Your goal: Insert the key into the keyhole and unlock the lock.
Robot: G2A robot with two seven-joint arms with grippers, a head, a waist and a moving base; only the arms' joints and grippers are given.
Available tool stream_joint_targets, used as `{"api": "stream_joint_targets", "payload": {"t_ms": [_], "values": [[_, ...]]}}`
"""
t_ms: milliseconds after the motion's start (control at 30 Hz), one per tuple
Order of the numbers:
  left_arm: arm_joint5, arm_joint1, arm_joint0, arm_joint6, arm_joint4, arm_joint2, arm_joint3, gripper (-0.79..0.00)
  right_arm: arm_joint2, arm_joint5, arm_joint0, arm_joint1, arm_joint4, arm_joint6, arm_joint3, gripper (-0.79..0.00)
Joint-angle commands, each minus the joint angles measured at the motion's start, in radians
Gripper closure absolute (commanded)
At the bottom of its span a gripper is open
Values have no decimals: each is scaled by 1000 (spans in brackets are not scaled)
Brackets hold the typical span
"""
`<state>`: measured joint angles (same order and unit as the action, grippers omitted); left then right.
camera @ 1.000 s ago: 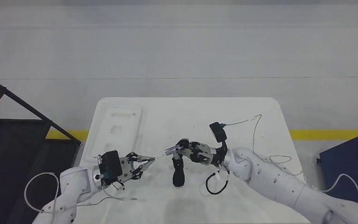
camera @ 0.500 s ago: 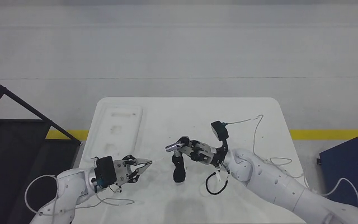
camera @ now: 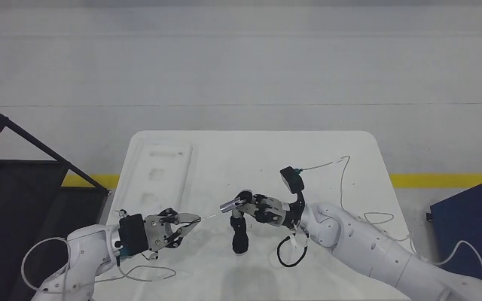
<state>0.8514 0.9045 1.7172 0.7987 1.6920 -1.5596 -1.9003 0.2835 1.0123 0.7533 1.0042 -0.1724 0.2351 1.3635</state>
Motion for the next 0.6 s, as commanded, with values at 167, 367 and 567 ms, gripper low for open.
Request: {"api": "stream_joint_targets", "payload": {"t_ms": [167,367,567], "values": [[-24,-2,9,11,-1,6,-1,0,0,0,0,0,0,0,0,0],[-39,-3,2,-6,-4,17,3,0,0,0,0,0,0,0,0,0],[-33,-3,-13,-31,-42,31,8,0,0,0,0,0,0,0,0,0]]}}
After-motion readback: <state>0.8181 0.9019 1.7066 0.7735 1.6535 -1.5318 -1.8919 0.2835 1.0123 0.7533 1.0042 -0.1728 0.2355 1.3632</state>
